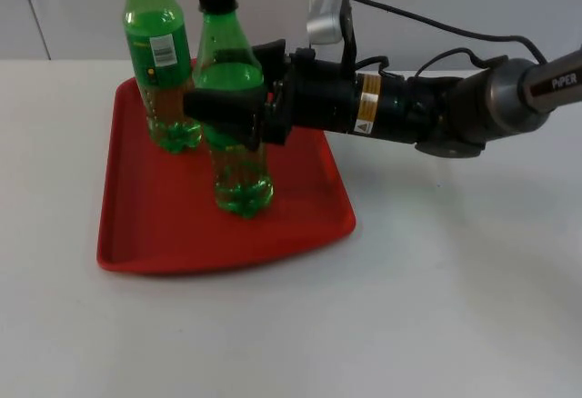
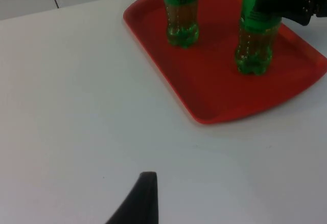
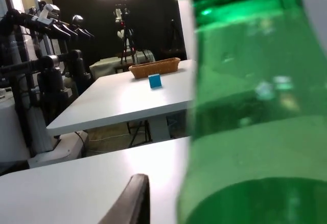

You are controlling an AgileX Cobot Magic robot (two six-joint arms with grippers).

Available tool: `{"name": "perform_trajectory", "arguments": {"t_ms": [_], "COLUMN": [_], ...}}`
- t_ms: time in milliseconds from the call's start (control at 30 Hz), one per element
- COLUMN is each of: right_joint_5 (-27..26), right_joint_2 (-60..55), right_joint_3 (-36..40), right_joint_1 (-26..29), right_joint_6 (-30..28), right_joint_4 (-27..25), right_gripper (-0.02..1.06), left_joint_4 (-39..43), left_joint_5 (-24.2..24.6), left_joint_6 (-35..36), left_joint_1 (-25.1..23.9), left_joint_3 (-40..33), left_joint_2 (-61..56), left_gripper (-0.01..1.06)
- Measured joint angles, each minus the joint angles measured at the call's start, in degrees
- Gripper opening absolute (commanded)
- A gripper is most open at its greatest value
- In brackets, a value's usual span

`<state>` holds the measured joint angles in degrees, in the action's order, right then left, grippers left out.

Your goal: Place the bottle upright on the tray.

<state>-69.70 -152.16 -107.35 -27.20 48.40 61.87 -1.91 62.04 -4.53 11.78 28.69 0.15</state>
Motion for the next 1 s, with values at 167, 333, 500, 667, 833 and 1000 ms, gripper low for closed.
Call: {"name": "perform_trajectory", "arguments": {"t_ms": [167, 333, 500, 667, 833, 1000], "right_joint_5": [0.0, 0.0, 0.0, 0.0, 0.0, 0.0], "right_joint_2": [0.0, 0.0, 0.0, 0.0, 0.0, 0.0], "right_joint_3": [0.0, 0.0, 0.0, 0.0, 0.0, 0.0], "right_joint_1": [0.0, 0.07, 0.21, 0.35, 0.59, 2.14], "right_joint_6": [0.0, 0.0, 0.0, 0.0, 0.0, 1.7], "right_joint_4": [0.0, 0.32, 0.45, 0.45, 2.26, 7.43], "right_gripper": [1.05, 1.05, 1.05, 1.05, 1.05, 1.05], "left_joint_4": [0.0, 0.0, 0.0, 0.0, 0.0, 0.0], "left_joint_5": [0.0, 0.0, 0.0, 0.0, 0.0, 0.0], "left_joint_6": [0.0, 0.0, 0.0, 0.0, 0.0, 0.0], "left_joint_1": [0.0, 0.0, 0.0, 0.0, 0.0, 0.0], "left_joint_3": [0.0, 0.0, 0.0, 0.0, 0.0, 0.0], "left_joint_2": [0.0, 0.0, 0.0, 0.0, 0.0, 0.0], "left_gripper": [1.05, 1.05, 1.05, 1.05, 1.05, 1.05]}}
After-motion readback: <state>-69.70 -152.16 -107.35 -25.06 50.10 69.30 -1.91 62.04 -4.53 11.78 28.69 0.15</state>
